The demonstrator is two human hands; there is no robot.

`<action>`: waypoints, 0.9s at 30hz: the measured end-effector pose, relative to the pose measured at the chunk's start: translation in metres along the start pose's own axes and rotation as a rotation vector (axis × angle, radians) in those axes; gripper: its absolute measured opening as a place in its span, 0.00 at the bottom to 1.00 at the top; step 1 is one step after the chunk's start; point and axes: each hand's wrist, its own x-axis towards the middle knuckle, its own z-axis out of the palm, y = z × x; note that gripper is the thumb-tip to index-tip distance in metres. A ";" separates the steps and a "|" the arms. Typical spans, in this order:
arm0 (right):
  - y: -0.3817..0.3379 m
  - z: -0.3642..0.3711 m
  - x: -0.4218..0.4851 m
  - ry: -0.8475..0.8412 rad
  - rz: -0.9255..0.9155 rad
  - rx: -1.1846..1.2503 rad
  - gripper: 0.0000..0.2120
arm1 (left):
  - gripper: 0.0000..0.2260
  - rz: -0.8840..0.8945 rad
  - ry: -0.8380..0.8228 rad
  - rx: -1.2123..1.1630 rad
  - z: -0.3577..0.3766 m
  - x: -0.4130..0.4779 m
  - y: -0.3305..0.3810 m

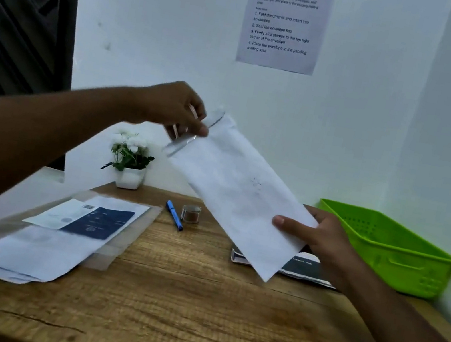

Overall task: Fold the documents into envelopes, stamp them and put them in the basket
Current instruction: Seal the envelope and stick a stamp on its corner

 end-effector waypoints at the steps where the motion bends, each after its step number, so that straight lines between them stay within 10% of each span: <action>1: -0.002 -0.003 0.001 0.016 -0.004 0.012 0.15 | 0.13 -0.016 -0.042 -0.006 0.001 -0.008 -0.009; 8: -0.009 -0.025 -0.009 -0.045 -0.077 -0.053 0.21 | 0.13 -0.044 -0.288 0.084 0.037 -0.064 -0.048; 14: -0.008 -0.047 -0.033 -0.135 -0.290 -0.360 0.07 | 0.11 0.506 -0.020 0.415 0.076 -0.099 -0.065; 20: 0.002 -0.064 -0.068 -0.400 -0.343 -0.682 0.07 | 0.07 0.735 -0.160 0.711 0.108 -0.122 -0.074; 27: 0.009 -0.071 -0.082 -0.658 -0.218 -0.775 0.16 | 0.08 0.511 -0.191 0.641 0.119 -0.125 -0.083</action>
